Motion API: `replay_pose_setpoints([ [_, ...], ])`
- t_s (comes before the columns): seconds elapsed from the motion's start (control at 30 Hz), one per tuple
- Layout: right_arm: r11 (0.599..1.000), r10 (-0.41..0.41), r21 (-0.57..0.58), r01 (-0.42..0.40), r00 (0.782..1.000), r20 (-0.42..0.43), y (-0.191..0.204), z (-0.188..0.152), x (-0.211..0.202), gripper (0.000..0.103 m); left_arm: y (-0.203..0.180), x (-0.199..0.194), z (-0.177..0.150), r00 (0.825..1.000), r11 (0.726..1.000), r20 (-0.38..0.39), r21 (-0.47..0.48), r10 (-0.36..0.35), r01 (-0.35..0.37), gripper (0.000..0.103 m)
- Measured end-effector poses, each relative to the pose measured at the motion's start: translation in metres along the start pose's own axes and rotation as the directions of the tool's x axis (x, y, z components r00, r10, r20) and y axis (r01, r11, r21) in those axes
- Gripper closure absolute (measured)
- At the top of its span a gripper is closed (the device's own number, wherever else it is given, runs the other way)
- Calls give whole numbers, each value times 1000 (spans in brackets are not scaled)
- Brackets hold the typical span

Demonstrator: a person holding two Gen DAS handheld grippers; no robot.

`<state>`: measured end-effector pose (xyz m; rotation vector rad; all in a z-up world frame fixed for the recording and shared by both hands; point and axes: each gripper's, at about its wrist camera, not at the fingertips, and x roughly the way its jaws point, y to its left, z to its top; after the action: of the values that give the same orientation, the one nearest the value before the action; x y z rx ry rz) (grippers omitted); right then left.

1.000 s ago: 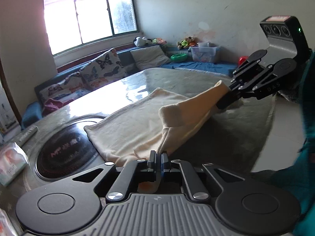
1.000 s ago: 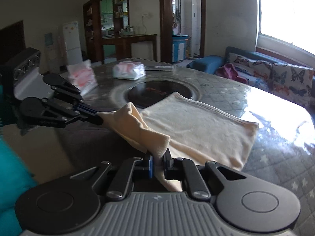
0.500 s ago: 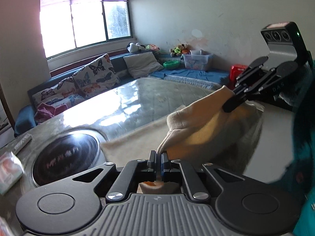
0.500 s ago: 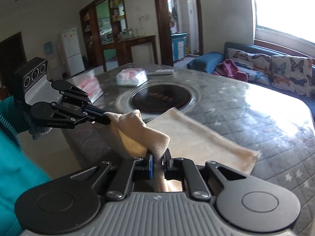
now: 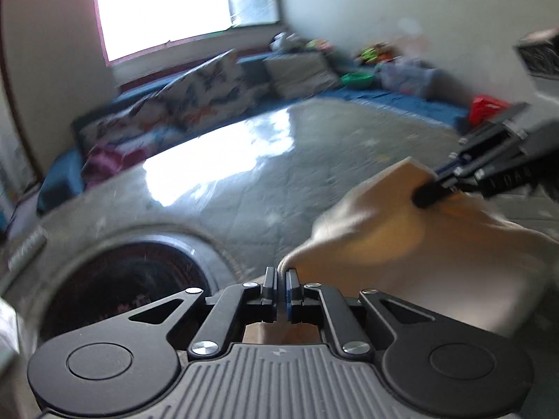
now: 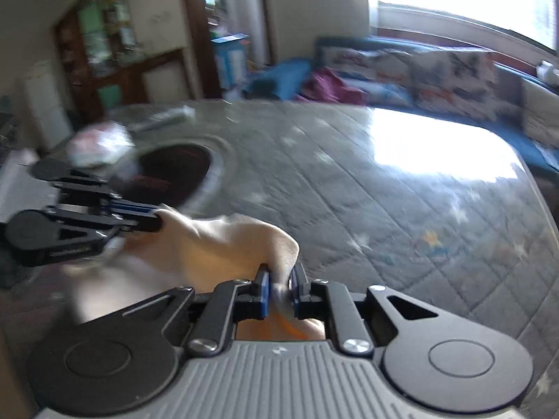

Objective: Fold clothes
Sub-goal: 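Lay the folded end onto the shirt and open both grippers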

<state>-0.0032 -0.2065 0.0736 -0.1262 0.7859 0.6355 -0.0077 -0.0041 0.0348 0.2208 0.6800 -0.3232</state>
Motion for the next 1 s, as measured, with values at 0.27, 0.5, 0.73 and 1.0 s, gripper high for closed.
replay_pose_setpoints([
  [0.27,990,-85,122,72,992,98,-5,-22,-13,76,10,-3,0,1000,996,16,-85,27,-25,89],
  [0.5,994,-16,107,5,995,95,1,-17,-14,77,-8,-15,15,996,991,75,-125,-48,57,92],
  [0.73,995,-21,96,16,998,51,9,-13,9,79,-14,15,18,999,989,14,-136,-51,53,93],
  [1.0,996,-81,-20,83,994,79,26,-18,12,81,-18,22,15,999,992,15,-119,-37,38,93],
])
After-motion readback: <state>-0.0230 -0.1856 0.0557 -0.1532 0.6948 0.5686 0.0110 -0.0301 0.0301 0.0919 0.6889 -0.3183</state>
